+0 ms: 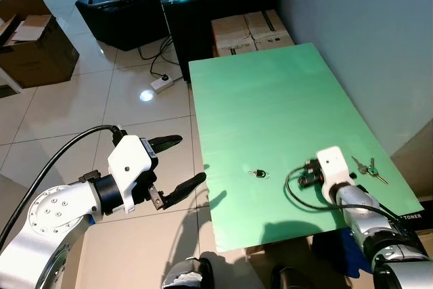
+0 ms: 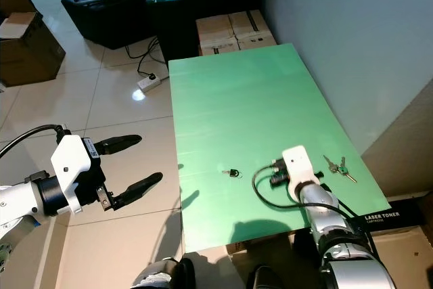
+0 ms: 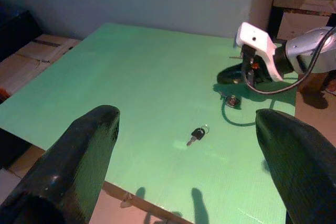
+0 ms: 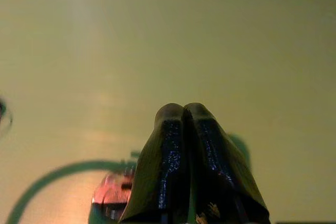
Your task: Hang keys on a hook
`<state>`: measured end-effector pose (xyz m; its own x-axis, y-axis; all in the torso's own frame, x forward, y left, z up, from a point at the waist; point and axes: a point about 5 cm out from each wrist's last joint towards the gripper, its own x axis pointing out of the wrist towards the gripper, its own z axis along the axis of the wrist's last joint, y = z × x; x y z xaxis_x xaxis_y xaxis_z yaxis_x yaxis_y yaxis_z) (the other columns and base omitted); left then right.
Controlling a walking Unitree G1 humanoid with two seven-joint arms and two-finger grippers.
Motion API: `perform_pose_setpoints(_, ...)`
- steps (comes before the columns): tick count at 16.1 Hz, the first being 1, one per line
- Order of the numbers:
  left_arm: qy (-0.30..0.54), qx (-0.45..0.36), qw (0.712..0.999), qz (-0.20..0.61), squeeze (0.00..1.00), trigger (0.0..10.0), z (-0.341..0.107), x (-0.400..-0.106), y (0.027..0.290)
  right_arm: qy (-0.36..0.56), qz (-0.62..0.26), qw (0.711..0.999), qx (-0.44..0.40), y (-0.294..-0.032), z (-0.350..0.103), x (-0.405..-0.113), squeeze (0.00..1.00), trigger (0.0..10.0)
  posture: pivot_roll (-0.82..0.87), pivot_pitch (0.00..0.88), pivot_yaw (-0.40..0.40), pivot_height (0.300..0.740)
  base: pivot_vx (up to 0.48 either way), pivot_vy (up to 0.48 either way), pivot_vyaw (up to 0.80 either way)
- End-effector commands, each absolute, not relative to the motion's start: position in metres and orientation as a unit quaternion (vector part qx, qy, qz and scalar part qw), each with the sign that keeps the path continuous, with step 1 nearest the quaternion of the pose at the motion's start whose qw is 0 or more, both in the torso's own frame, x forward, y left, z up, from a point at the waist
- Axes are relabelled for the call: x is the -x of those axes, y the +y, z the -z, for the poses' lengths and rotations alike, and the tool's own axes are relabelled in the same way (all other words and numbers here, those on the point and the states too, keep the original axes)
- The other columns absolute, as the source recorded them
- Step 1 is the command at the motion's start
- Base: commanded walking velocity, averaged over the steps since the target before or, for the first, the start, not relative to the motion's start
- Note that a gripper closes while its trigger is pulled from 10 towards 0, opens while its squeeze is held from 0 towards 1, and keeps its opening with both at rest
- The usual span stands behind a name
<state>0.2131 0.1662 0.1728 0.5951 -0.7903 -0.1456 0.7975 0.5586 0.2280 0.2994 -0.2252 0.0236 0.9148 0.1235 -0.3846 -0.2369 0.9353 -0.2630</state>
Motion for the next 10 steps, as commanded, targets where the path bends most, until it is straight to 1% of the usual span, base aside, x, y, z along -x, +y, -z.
perform_pose_setpoints(1, 0.014, -0.144, 0.886, 0.44, 0.0, 10.0, -0.174, -0.214, 0.171, 0.167, -0.086, 0.971, 0.145, -0.222, -0.026, -0.301, 0.0, 0.0, 0.17, 0.128, 0.142, 0.74, 0.0, 0.0, 0.0)
perform_pose_setpoints(3, 0.012, -0.145, 0.887, 0.438, 0.0, 10.0, -0.174, -0.214, 0.171, 0.134, -0.116, 0.972, 0.151, -0.203, -0.026, -0.299, 0.0, 0.0, 0.17, 0.121, 0.14, 0.74, 0.0, 0.0, 0.0)
perform_pose_setpoints(4, 0.012, -0.145, 0.887, 0.438, 0.0, 10.0, -0.174, -0.214, 0.172, 0.118, -0.123, 0.974, 0.148, -0.195, -0.027, -0.297, 0.0, 1.7, 0.17, 0.115, 0.138, 0.74, 0.0, 0.0, 0.0)
perform_pose_setpoints(5, 0.013, -0.146, 0.887, 0.437, 0.0, 10.0, -0.173, -0.213, 0.172, 0.11, -0.125, 0.975, 0.146, -0.191, -0.027, -0.295, 0.0, 6.1, 0.17, 0.115, 0.138, 0.74, 0.0, 0.0, 0.0)
perform_pose_setpoints(6, 0.013, -0.146, 0.888, 0.437, 0.0, 10.0, -0.173, -0.213, 0.172, 0.105, -0.126, 0.976, 0.146, -0.188, -0.026, -0.293, 0.0, 8.4, 0.17, 0.115, 0.138, 0.74, 0.0, 0.0, 0.0)
perform_pose_setpoints(7, 0.017, -0.144, 0.887, 0.439, 0.0, 10.0, -0.171, -0.211, 0.172, 0.098, -0.139, 0.974, 0.147, -0.179, -0.022, -0.284, 0.0, 10.0, 0.15, 0.117, 0.143, 0.74, 0.0, 0.0, 0.0)
perform_pose_setpoints(10, 0.014, -0.142, 0.888, 0.437, 0.0, 10.0, -0.171, -0.215, 0.17, 0.109, -0.133, 0.975, 0.141, -0.178, -0.016, -0.276, 0.0, 10.0, 0.15, 0.12, 0.142, 0.74, 0.0, 0.0, 0.0)
